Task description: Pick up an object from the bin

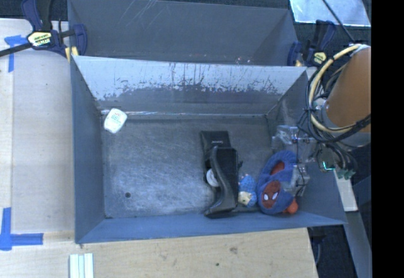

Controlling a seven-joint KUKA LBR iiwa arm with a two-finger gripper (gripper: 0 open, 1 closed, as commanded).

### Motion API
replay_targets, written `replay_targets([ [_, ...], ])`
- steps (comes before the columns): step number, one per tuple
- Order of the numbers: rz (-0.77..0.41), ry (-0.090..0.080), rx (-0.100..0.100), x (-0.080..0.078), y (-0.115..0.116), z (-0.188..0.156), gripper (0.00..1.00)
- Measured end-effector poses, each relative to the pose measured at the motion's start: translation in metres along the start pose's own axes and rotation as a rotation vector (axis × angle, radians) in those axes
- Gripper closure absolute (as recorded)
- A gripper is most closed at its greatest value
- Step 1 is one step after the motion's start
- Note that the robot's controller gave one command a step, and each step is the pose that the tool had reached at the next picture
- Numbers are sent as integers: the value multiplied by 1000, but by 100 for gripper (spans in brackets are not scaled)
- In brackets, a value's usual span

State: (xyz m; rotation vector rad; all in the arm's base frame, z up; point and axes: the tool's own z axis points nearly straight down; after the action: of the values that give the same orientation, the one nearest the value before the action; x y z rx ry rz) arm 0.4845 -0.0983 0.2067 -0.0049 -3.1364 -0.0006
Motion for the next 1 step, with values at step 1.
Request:
replay_targets([
  [1,-468,-9,-1,-55,-21,116,0],
])
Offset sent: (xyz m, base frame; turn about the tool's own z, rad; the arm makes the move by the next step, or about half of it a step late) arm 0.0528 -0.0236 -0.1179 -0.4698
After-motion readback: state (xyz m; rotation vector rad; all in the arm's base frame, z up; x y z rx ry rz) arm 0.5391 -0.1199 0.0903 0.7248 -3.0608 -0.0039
